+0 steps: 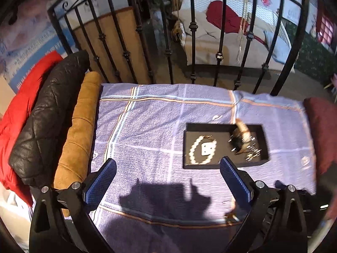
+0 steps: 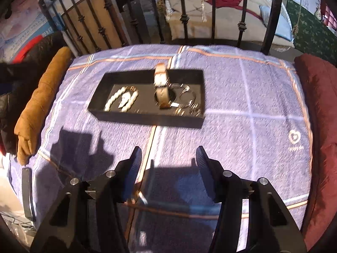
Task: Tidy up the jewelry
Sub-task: 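Withdraw both grippers from the black box back over the sheet, then grasp the gold ring on the sheet with the right gripper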
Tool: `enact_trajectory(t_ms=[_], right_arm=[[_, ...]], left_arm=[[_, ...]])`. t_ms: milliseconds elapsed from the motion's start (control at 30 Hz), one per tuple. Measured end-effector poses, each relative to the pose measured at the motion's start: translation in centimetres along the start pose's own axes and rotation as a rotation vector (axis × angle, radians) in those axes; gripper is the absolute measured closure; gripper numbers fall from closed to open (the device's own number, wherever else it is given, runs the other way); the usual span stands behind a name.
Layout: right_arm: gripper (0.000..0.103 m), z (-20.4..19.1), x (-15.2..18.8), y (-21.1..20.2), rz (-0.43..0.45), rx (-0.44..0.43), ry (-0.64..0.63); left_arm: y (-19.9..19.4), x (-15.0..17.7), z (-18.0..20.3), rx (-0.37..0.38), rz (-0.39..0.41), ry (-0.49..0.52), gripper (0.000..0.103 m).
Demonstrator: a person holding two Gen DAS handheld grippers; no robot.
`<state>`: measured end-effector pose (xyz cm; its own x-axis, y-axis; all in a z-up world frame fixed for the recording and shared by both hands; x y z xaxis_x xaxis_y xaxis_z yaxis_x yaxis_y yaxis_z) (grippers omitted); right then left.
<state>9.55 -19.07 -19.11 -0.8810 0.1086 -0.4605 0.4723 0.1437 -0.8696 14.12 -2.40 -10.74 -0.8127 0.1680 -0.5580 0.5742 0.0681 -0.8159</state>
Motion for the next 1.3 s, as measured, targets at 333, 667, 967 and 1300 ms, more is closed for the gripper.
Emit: enact_trajectory(t_ms=[333,667,967,1300], right_arm=[[0.053,-3.9,4.8,2.1,-0.066,-0.016,-0.065],[0.065,-5.5,6.0,4.3,-0.099,0.016,-0.110],[0.098,-5.3,6.0,3.8,-0.069,0.002,-0.126],[0.098,-4.0,5.6,1.4,-0.047,-0.012,-0.099]], left_arm=[[6.0,9.2,-0.2,0.041,-0.168,-0.013,0.008],[8.6,10.0,-0.3,-0.018,-0.245,0.036,0.008],[9.9,11.1,-0.9,0.000,-0.301,-0.011,0.007],[9.3,11.1,0.0,0.062,-0.298,-0.001,0.037]])
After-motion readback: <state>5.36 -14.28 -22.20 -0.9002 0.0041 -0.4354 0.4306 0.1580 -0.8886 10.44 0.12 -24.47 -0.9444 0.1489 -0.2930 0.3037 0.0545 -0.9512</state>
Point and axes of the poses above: each gripper's, at about its wrist camera, not at the fingertips, and y roughly the way its jaws point, z to its right, x to its underside, the point moved 2 cm from there along y, roughly the way its jaws point, and after that the axes turned 1 degree about -x, right-handed, at the moved point
